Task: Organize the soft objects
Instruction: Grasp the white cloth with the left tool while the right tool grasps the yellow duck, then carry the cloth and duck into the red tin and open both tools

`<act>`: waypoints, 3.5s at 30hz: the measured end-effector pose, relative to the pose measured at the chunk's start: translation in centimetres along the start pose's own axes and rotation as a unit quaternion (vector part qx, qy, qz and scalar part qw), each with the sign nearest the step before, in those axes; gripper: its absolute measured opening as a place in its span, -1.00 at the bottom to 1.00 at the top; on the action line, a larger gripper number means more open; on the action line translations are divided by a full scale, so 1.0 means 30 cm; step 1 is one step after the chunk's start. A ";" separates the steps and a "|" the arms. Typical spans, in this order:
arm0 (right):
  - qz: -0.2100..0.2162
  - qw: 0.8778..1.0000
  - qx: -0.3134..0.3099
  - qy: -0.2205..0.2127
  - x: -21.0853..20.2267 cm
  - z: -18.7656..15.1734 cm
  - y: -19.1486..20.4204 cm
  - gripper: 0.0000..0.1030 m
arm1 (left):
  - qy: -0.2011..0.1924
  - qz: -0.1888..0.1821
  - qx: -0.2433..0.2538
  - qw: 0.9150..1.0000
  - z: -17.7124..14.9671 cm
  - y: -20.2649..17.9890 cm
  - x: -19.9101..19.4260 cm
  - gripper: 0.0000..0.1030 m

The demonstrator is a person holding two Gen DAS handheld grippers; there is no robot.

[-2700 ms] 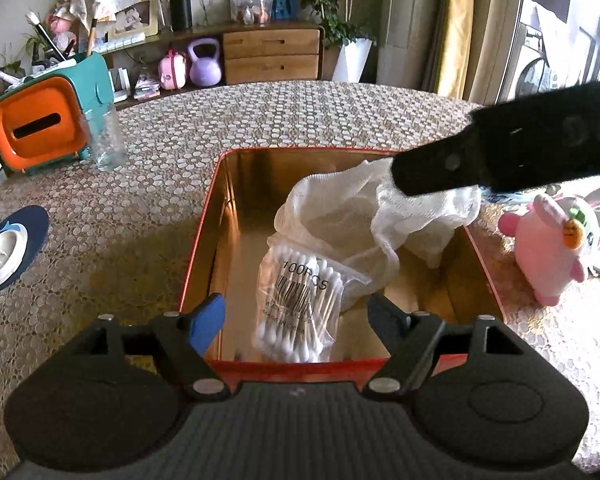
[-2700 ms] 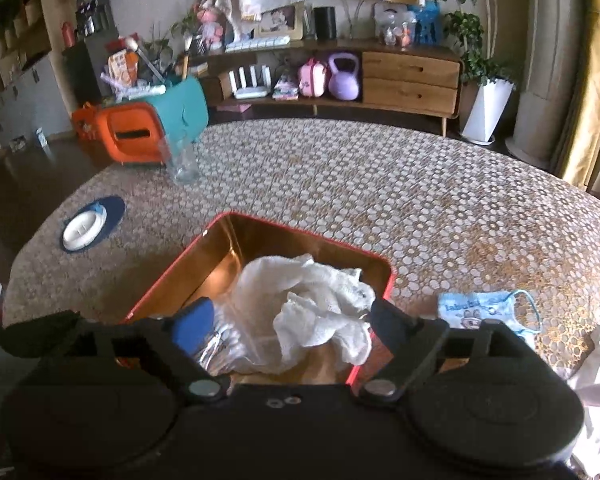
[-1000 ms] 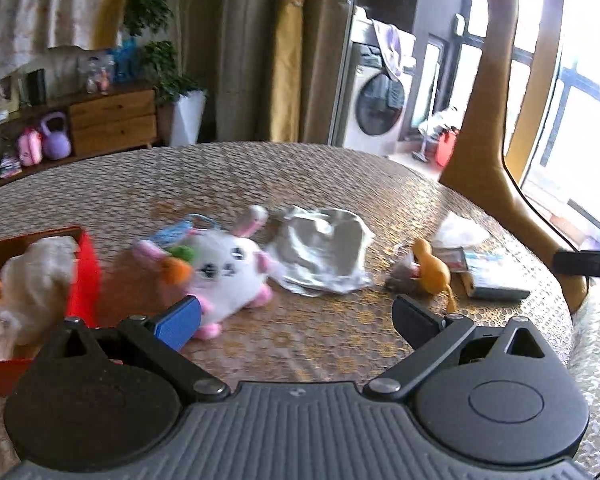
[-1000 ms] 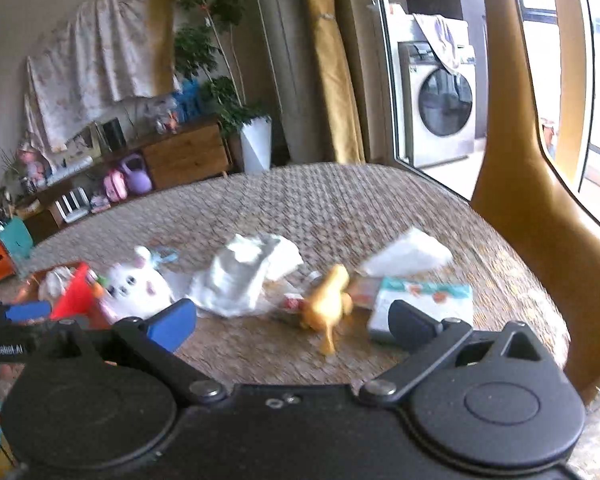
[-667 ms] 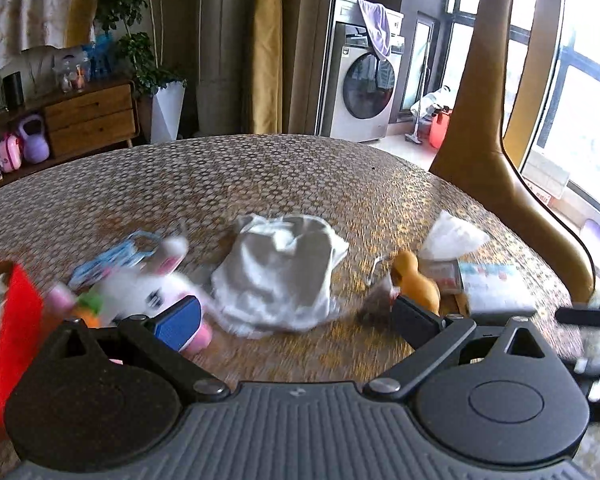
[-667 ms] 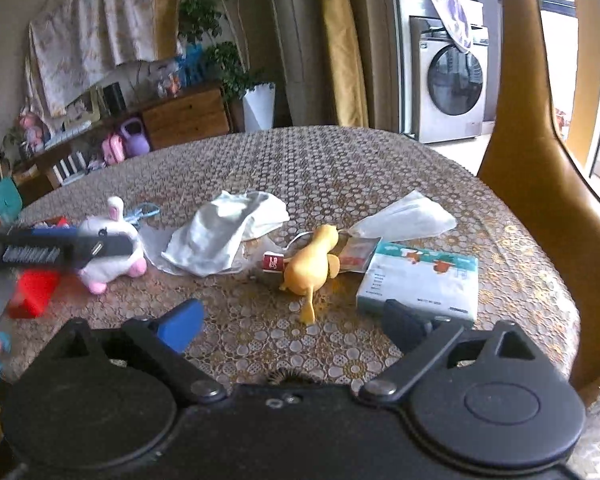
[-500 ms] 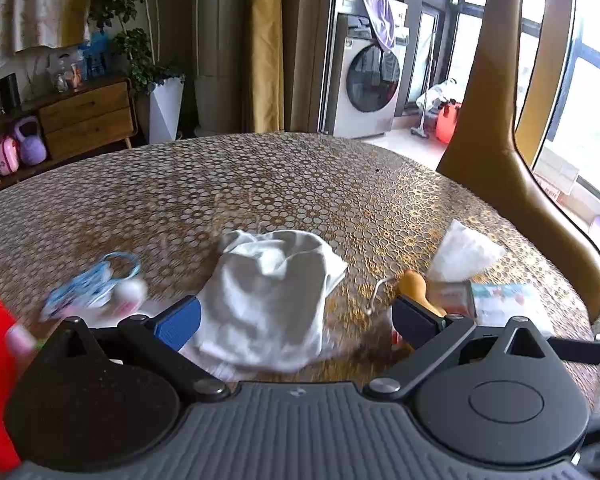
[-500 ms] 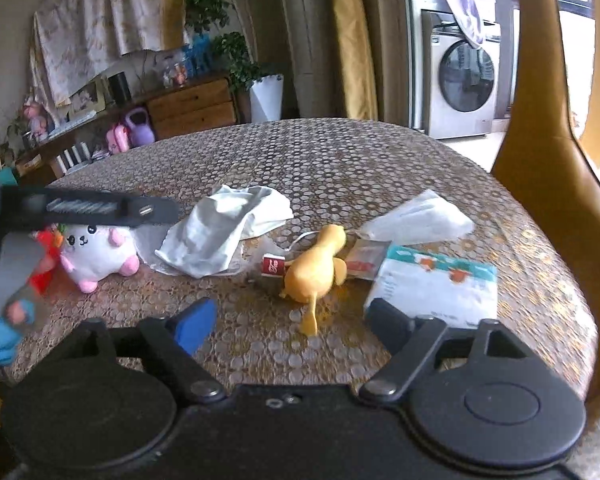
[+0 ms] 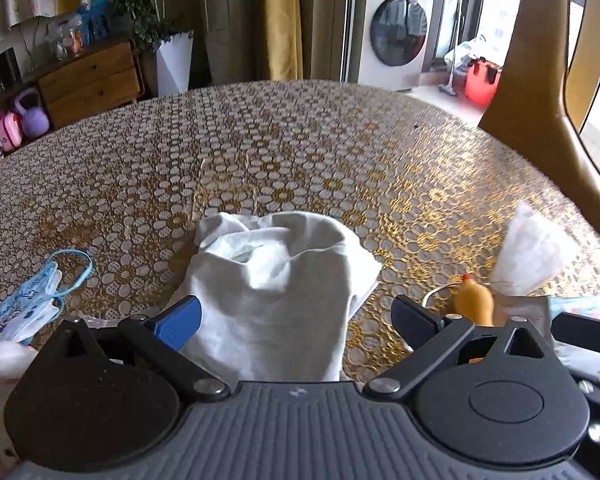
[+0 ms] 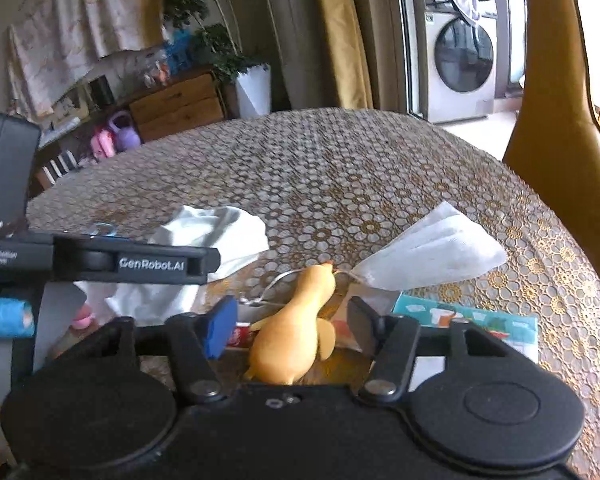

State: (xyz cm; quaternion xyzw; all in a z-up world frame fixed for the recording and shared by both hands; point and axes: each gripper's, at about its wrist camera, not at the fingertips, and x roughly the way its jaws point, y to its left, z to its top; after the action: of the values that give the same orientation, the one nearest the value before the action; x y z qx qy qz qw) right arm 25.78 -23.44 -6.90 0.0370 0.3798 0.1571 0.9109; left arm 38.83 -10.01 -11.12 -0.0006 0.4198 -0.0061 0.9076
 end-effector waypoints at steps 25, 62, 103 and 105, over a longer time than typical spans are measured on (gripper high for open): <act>-0.026 0.999 -0.007 0.034 0.189 0.012 0.054 -0.57 | -0.001 -0.003 -0.017 1.000 -0.016 0.042 0.053 -0.73; 0.021 0.999 0.021 -0.037 -0.129 0.013 0.012 -0.70 | 0.001 -0.053 -0.005 0.999 -0.020 0.044 -0.106 0.32; 0.045 0.997 0.008 -0.059 -0.276 0.025 0.083 -0.70 | -0.064 -0.072 -0.017 0.995 0.002 0.138 -0.371 -0.87; 0.051 0.996 0.000 -0.068 -0.322 0.035 0.117 -0.70 | -0.076 -0.079 -0.013 0.994 0.001 0.164 -0.447 -0.87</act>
State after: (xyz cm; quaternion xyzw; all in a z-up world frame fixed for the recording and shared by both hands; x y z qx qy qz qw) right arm 19.22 -23.08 1.07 0.0666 0.3143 0.2004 0.9255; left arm 30.23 -4.94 -0.92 -0.0463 0.3479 -0.0722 0.9336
